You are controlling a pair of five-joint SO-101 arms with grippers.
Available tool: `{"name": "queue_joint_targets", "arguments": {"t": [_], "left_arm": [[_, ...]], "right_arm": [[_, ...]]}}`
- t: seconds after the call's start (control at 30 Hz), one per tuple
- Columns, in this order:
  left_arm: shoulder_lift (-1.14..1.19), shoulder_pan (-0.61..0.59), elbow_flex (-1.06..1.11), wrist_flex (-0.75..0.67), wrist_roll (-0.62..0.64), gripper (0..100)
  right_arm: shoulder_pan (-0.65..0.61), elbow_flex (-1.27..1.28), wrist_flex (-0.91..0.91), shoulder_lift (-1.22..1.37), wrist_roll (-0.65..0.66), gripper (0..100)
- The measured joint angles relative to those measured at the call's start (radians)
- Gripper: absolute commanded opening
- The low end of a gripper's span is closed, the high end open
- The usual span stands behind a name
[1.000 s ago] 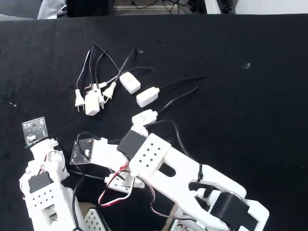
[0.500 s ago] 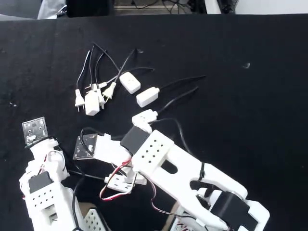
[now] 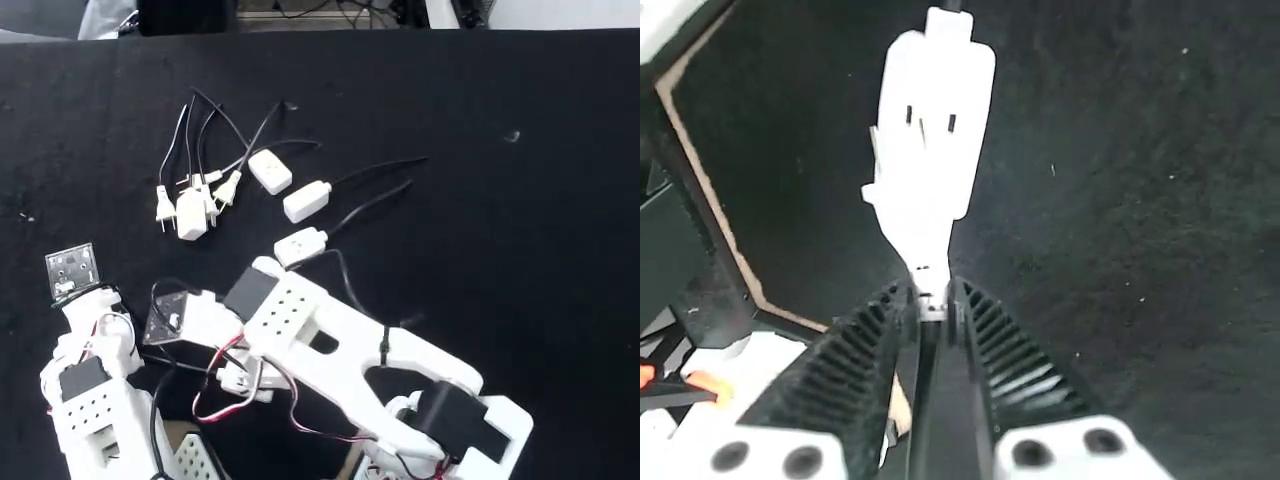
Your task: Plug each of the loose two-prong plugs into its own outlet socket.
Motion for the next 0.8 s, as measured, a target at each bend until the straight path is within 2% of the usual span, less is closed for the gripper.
{"name": "queue_joint_targets", "arguments": {"t": [0.33,0.43,0.5,0.63,0.73,0.8], "left_arm": [[0.0,0.0,0.0,0.0,0.0,3],[0.0,0.0,0.0,0.0,0.0,3],[0.0,0.0,0.0,0.0,0.0,3],[0.0,0.0,0.0,0.0,0.0,3],[0.0,0.0,0.0,0.0,0.0,3],[0.0,0.0,0.0,0.0,0.0,3]], "right_arm": [[-0.002,-0.071,0.066,-0.029,-0.002,1.1],[0.08,-0.057,0.058,-0.103,0.0,1.1],[0.176,0.002,-0.002,-0.13,0.0,1.1],[0.351,0.215,-0.233,-0.115,0.025,1.1],[0.374,0.301,-0.373,-0.052,0.031,3.4],[0.374,0.304,-0.407,-0.014,0.031,10.6]]}}
